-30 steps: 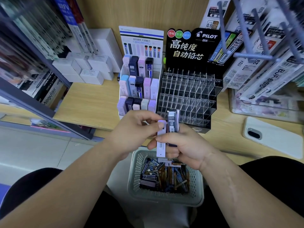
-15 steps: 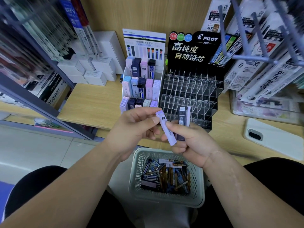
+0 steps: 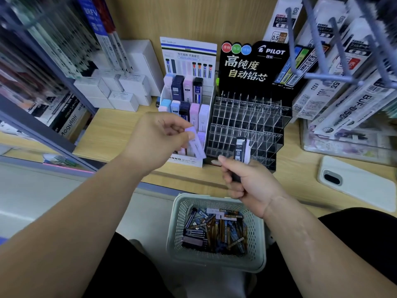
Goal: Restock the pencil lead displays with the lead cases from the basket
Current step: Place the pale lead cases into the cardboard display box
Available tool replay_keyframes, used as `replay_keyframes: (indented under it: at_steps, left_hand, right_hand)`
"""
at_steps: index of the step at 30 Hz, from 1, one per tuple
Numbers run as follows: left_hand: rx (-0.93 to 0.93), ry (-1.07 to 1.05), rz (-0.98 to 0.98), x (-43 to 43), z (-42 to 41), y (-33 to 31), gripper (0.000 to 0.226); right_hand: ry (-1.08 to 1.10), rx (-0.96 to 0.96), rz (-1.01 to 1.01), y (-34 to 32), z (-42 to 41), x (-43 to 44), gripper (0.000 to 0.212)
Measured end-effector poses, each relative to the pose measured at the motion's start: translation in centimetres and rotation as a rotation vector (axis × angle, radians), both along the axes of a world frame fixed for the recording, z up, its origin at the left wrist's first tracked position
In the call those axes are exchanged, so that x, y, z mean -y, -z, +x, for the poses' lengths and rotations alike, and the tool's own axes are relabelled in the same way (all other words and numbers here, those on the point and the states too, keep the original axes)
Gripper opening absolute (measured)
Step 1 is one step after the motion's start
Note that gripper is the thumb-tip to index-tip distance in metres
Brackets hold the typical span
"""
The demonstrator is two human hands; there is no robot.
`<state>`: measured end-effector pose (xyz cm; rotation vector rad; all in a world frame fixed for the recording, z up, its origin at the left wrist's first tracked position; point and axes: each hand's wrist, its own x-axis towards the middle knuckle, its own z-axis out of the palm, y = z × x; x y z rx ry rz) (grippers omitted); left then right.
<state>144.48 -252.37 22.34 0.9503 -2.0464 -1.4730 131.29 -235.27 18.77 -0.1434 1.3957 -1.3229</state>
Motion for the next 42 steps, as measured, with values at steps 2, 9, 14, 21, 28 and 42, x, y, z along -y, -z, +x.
replay_keyframes:
  at_steps: [2, 9, 14, 21, 28, 42]
  left_hand:
    - [0.099, 0.037, -0.161, 0.6, -0.4, 0.1, 0.008]
    - [0.26, 0.238, -0.614, 1.5, -1.7, 0.1, 0.005]
    - [0.245, 0.284, -0.728, 1.6, -2.0, 1.2, 0.008]
    - [0.308, 0.277, -0.858, 1.7, -2.0, 3.7, 0.01]
    - [0.355, 0.163, -0.886, 0.7, -2.0, 4.3, 0.02]
    - [-0.051, -0.146, 0.372, -4.9, -1.2, 0.4, 0.011]
  right_hand:
    - [0.021, -0.001, 0.012, 0.1, 0.0, 0.0, 0.025]
    - [0.029, -0.009, 0.025, 0.5, -0.1, 0.1, 0.026]
    - [-0.003, -0.014, 0.02, 0.3, 0.0, 0.2, 0.028]
    - [-0.051, -0.043, -0.043, 0.0, 0.2, 0.3, 0.045]
    - [0.003, -0.025, -0.08, 0.0, 0.3, 0.3, 0.025]
    - [-0.117, -0.336, -0.141, -0.7, 1.9, 0.5, 0.013]
